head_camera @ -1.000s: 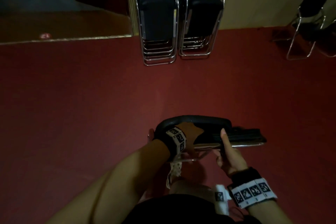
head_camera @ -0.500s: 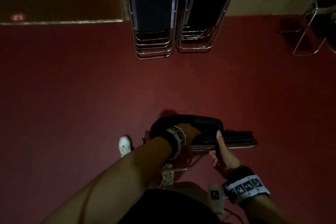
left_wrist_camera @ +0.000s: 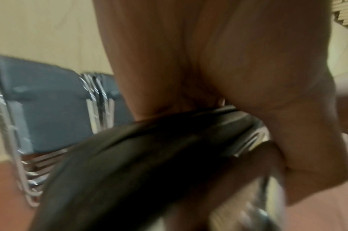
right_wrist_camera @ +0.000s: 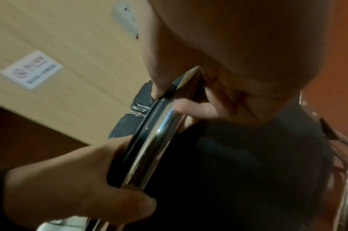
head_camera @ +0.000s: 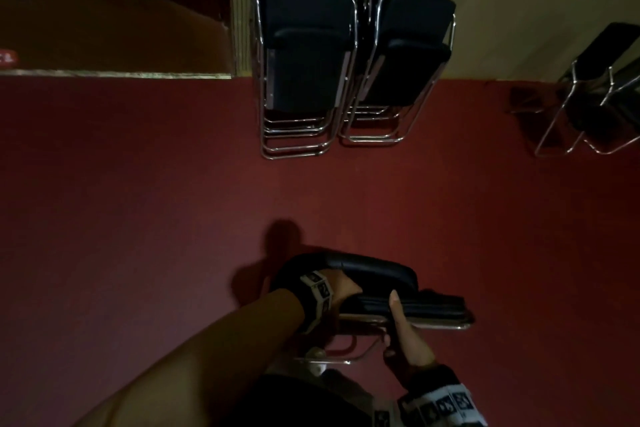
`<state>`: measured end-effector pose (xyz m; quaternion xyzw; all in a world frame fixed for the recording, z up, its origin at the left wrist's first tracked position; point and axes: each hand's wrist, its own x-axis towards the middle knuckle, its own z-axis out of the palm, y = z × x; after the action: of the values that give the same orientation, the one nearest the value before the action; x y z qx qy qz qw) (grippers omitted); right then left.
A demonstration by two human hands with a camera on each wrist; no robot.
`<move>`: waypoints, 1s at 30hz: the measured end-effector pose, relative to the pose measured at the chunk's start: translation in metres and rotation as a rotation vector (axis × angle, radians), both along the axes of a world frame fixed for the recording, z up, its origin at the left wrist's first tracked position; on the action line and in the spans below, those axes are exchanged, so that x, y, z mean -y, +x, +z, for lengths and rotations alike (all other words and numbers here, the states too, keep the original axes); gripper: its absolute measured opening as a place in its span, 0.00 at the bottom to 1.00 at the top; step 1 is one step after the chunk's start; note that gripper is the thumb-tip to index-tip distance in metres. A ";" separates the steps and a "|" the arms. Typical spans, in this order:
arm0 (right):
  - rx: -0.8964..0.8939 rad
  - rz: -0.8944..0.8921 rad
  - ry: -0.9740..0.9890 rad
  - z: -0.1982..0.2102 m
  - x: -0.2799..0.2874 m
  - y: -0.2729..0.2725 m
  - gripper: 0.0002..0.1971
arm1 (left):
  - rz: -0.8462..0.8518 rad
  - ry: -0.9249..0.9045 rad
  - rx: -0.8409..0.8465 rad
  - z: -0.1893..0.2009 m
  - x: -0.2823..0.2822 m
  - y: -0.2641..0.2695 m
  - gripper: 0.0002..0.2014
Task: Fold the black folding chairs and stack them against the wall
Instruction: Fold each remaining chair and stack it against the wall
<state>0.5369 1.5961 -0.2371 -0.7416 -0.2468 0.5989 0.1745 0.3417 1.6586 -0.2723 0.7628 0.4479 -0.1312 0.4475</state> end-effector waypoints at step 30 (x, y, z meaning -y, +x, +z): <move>-0.002 0.089 0.162 0.028 -0.283 -0.192 0.44 | 0.217 0.265 -0.002 0.065 -0.236 -0.204 0.39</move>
<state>0.3452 1.8794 -0.2087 -0.7127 -0.3270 0.5849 0.2075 0.1380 1.8946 -0.2071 0.7621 0.5416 -0.0225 0.3539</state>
